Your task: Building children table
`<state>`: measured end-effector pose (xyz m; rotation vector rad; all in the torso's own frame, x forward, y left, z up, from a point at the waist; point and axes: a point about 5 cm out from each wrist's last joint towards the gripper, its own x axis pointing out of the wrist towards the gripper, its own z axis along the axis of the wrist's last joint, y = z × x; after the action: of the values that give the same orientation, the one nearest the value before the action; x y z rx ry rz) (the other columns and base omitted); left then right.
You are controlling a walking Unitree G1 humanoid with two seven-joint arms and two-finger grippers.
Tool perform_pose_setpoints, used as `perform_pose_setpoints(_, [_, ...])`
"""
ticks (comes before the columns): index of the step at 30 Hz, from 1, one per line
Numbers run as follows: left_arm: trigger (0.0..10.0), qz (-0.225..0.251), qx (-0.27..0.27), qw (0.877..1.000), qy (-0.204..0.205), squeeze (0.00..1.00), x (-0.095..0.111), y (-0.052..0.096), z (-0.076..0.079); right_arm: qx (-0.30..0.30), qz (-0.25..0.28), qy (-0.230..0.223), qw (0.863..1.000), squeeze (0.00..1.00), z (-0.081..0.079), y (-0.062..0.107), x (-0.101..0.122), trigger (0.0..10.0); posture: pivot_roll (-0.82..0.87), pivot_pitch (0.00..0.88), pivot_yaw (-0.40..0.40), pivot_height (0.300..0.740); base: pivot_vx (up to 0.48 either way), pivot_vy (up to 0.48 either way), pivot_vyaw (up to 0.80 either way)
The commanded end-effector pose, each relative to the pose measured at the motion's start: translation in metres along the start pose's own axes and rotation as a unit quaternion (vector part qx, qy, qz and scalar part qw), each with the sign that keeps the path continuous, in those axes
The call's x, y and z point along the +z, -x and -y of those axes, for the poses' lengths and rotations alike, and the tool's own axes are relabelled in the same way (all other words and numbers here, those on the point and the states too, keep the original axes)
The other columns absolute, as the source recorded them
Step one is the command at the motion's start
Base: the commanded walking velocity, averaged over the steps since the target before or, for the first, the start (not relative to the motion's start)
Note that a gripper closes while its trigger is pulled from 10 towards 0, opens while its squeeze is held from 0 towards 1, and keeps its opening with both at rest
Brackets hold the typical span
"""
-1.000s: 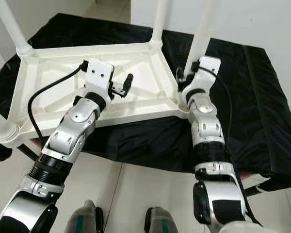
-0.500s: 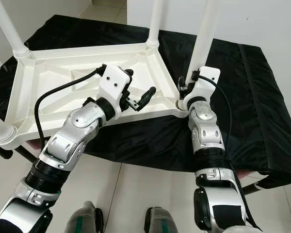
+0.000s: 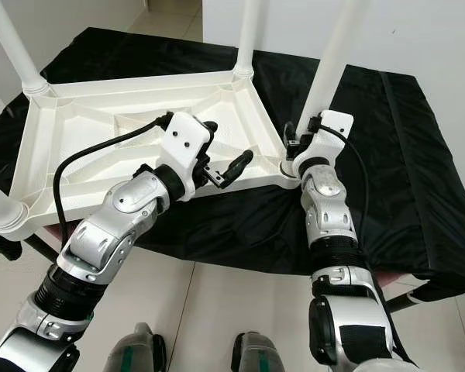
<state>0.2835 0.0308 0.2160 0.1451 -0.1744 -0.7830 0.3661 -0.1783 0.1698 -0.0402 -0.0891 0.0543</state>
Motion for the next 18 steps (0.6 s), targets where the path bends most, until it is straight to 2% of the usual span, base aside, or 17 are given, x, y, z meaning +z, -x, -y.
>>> perform_pose_setpoints(1, [10.0, -0.005, -0.046, 0.999, 0.0, 0.0, -0.001, 0.001, 0.006, 0.011, -0.042, -0.007, 0.999, 0.0, -0.005, 0.004, -0.019, 10.0, -0.01, 0.04, -0.012, 0.74, 0.0, 0.0, 0.0])
perform_pose_setpoints(5, [10.0, -0.006, -0.042, 0.999, 0.004, 0.0, 0.0, 0.002, 0.006, 0.044, -0.039, 0.009, 0.998, 0.0, -0.013, 0.003, -0.016, 10.0, -0.02, 0.04, -0.015, 0.74, 0.0, 0.0, 0.0])
perform_pose_setpoints(11, [10.0, -0.006, -0.041, 0.999, 0.008, 0.0, 0.001, 0.002, 0.006, 0.057, -0.036, 0.015, 0.998, 0.0, -0.01, 0.003, -0.014, 10.0, -0.02, 0.039, -0.015, 0.74, 0.0, 0.0, 0.0])
perform_pose_setpoints(13, [10.0, -0.007, -0.043, 0.999, 0.008, 0.0, 0.002, 0.002, 0.006, 0.061, -0.033, 0.03, 0.997, 0.0, -0.008, 0.003, -0.014, 10.0, -0.02, 0.039, -0.013, 0.74, 0.0, 0.0, 0.0])
perform_pose_setpoints(15, [10.0, -0.007, -0.044, 0.999, 0.009, 0.0, 0.002, 0.002, 0.006, 0.035, -0.048, -0.009, 0.998, 0.0, -0.002, 0.002, -0.018, 10.0, -0.03, 0.039, -0.012, 0.74, 0.0, 0.0, 0.0])
perform_pose_setpoints(16, [10.0, -0.007, -0.044, 0.999, 0.009, 0.0, 0.002, 0.002, 0.006, 0.035, -0.048, -0.009, 0.998, 0.0, -0.002, 0.002, -0.018, 10.0, -0.03, 0.039, -0.012, 0.74, 0.0, 0.0, 0.0])
perform_pose_setpoints(18, [10.0, -0.006, -0.046, 0.999, 0.009, 0.0, 0.002, 0.002, 0.007, 0.01, -0.064, -0.037, 0.997, 0.0, 0.003, 0.001, -0.023, 10.0, -0.03, 0.04, -0.01, 0.74, 0.0, 0.0, 0.0])
